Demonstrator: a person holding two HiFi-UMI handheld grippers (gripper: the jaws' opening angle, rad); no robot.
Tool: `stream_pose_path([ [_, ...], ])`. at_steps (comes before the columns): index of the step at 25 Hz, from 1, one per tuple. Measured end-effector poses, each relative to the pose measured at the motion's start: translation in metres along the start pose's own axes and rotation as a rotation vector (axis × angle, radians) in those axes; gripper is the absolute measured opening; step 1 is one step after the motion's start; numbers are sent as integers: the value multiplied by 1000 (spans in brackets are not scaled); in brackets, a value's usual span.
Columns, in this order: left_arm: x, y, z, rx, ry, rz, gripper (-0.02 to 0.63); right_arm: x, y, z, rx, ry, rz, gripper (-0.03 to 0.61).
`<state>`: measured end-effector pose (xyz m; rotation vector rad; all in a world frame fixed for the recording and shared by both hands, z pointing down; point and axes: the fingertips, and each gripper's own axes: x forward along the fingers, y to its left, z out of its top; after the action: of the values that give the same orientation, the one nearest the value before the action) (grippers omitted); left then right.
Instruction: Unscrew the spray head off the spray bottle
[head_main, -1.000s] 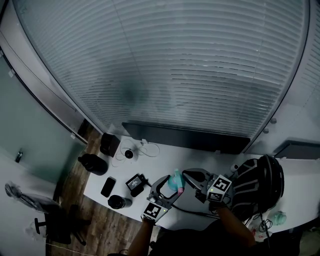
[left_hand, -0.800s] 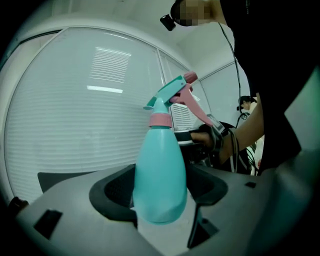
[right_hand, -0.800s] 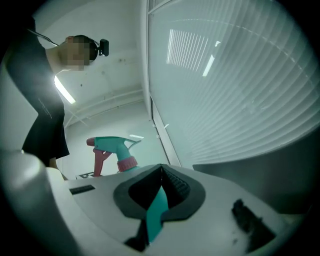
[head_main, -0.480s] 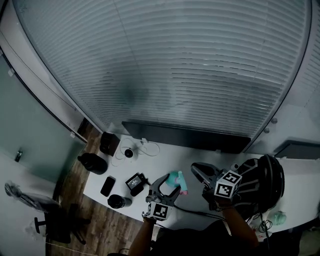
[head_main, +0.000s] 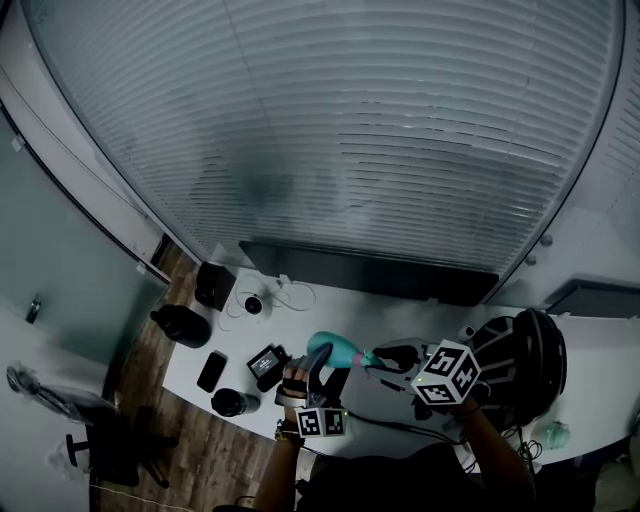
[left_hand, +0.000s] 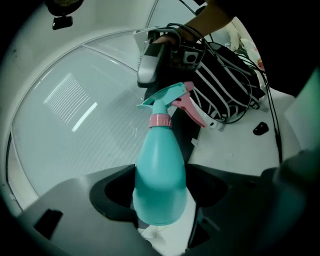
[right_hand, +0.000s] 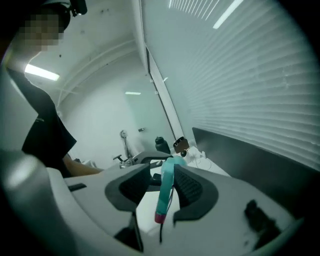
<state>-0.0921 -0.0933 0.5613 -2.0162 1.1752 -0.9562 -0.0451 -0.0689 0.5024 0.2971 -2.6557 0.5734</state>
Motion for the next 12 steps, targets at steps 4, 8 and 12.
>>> stream_pose_path([
  [4, -1, -8, -7, 26, 24, -5, 316, 15, -1, -20, -141, 150, -53, 148],
  [8, 1, -20, -11, 15, 21, -55, 316, 20, -5, -28, -391, 276, -155, 92],
  [12, 2, -35, -15, -72, 3, -142, 318, 23, -3, -36, -558, 385, -210, 91],
])
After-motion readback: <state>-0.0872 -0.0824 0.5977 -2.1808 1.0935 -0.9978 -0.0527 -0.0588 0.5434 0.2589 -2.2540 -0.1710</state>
